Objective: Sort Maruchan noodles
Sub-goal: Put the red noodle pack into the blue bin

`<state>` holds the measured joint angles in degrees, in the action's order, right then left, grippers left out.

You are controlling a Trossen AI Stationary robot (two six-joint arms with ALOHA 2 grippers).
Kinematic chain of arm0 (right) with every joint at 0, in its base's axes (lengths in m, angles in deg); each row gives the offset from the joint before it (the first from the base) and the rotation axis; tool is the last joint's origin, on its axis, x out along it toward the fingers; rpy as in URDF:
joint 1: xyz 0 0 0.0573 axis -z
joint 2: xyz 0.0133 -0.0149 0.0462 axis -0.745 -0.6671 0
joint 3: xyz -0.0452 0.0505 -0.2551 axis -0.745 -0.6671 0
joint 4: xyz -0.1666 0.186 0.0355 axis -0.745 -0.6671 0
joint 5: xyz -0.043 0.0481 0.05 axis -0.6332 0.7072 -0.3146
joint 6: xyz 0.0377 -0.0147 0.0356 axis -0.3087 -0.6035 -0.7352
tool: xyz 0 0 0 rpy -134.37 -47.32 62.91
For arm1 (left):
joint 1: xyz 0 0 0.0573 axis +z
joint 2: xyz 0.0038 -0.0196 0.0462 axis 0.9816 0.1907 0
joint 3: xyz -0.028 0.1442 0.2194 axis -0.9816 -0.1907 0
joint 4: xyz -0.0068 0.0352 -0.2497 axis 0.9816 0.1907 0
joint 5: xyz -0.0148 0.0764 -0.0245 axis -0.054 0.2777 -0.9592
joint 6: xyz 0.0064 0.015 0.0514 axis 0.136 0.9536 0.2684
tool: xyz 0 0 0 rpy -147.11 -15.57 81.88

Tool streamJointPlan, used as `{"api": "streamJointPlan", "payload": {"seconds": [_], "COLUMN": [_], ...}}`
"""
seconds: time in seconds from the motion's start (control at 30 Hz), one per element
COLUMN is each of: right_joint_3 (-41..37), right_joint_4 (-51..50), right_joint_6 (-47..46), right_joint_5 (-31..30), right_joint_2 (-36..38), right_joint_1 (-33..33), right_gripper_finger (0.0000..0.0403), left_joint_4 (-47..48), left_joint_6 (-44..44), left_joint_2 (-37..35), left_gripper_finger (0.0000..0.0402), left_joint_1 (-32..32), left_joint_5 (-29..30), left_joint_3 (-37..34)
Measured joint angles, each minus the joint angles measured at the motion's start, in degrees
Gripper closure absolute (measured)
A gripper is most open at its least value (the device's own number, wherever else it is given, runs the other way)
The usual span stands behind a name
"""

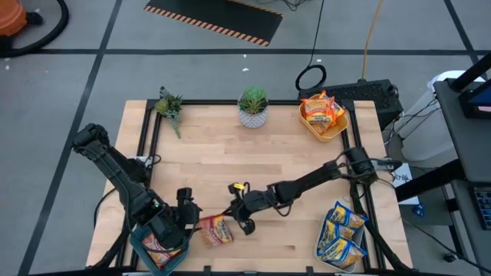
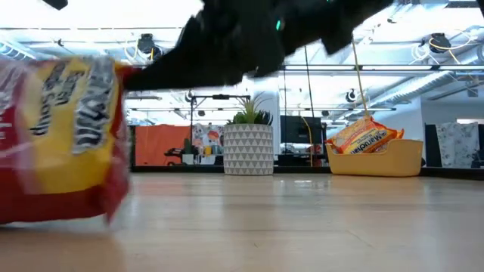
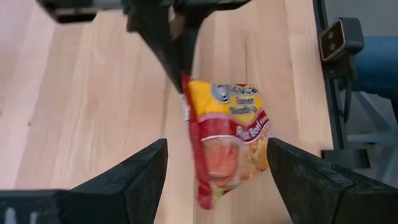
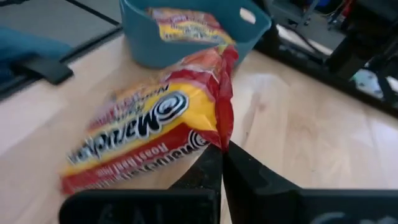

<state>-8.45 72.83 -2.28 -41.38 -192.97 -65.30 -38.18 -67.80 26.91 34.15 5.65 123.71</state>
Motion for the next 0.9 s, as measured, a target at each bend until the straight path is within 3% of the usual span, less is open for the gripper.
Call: {"api": "streamJointPlan", "payload": {"seconds": [0.2, 0.6, 0.9], "right_joint_3": [0.0, 0.0, 0.0], "right_joint_4": [-3.8, -13.6, -15.3], "right_joint_6": [0.2, 0.7, -0.2], "right_joint_5": [-2.1, -15.4, -16.1], "right_joint_2": [3.8, 9.8, 10.7], "right_joint_1": [-0.8, -1.8, -2.1], "right_gripper_finger": [0.0403, 0.0403, 0.0403], "left_joint_4": [-0.3, -9.3, -12.6], "left_joint_6": [0.0, 4.8, 5.8], "left_joint_2": [0.0, 0.0, 0.3], "left_gripper_finger": [0.0124, 0.0124, 0.0124], "left_joint_1": [2.0, 7.4, 9.0], "left_joint_5": [2.1, 2.5, 6.1], "left_joint_3": [0.0, 0.0, -0.6]}}
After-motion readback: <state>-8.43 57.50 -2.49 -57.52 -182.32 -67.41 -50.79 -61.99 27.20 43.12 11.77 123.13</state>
